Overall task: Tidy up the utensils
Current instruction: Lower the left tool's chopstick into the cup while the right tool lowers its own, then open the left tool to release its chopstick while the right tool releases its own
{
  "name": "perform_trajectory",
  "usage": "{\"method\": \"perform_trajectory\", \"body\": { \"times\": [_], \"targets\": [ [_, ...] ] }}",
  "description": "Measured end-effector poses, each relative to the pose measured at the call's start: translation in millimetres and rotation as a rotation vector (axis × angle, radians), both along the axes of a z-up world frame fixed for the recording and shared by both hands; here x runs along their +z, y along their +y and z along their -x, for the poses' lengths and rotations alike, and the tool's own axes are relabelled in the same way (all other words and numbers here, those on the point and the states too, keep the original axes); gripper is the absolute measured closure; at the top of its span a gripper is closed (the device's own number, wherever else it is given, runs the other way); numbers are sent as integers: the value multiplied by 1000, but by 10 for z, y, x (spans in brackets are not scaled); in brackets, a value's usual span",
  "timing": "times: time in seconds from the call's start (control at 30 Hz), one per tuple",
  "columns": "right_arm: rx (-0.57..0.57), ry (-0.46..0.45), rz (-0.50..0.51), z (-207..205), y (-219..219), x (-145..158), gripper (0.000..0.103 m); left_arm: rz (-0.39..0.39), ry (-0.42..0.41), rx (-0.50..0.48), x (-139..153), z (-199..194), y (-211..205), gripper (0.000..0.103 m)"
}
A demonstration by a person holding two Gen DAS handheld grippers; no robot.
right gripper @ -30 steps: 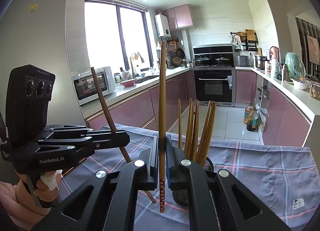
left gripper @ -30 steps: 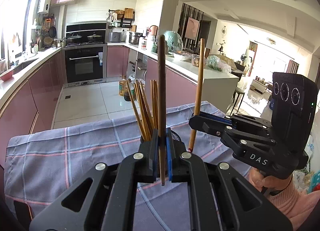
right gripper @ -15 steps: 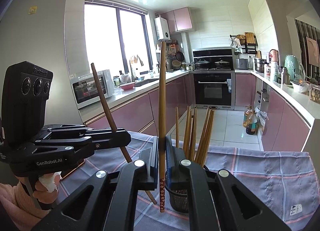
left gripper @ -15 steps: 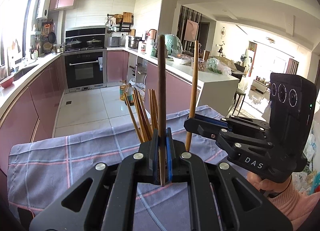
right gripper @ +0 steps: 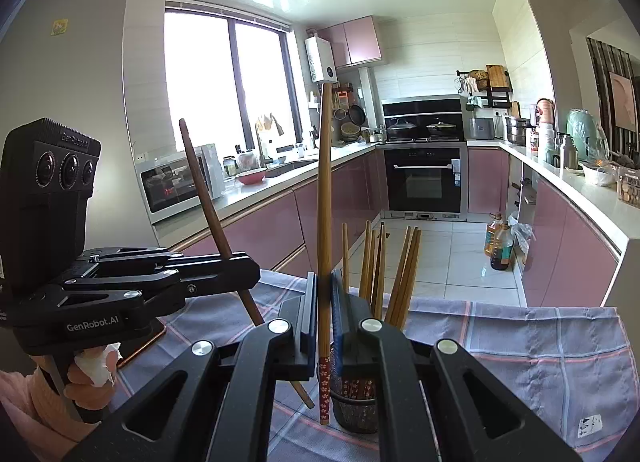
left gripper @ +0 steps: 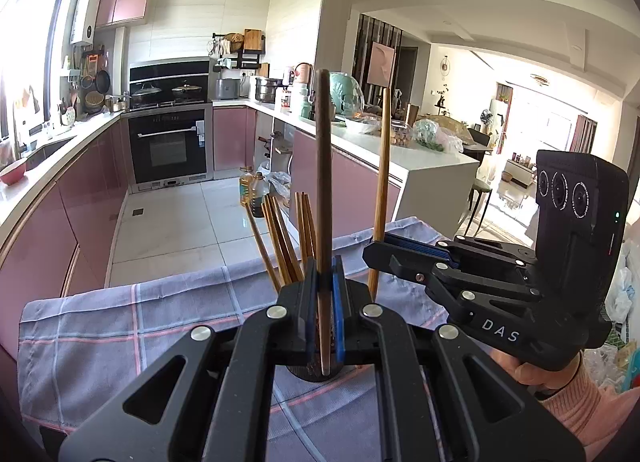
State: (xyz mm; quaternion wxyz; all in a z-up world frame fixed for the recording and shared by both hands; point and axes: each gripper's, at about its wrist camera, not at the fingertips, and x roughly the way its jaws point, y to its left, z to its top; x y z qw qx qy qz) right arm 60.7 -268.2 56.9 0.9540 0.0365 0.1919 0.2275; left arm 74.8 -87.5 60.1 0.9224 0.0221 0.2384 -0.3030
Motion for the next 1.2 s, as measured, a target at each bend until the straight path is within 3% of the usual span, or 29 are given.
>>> {"method": "perform_trajectory", "body": {
  "times": [0.6, 1.2],
  "targets": [
    [-22, -8, -14, -40, 7, 23, 97, 4, -34, 5, 145, 133, -74, 95],
    [-31, 2, -29, -90, -3, -16, 97, 14, -24, 5, 259, -19, -88, 95]
  ]
}}
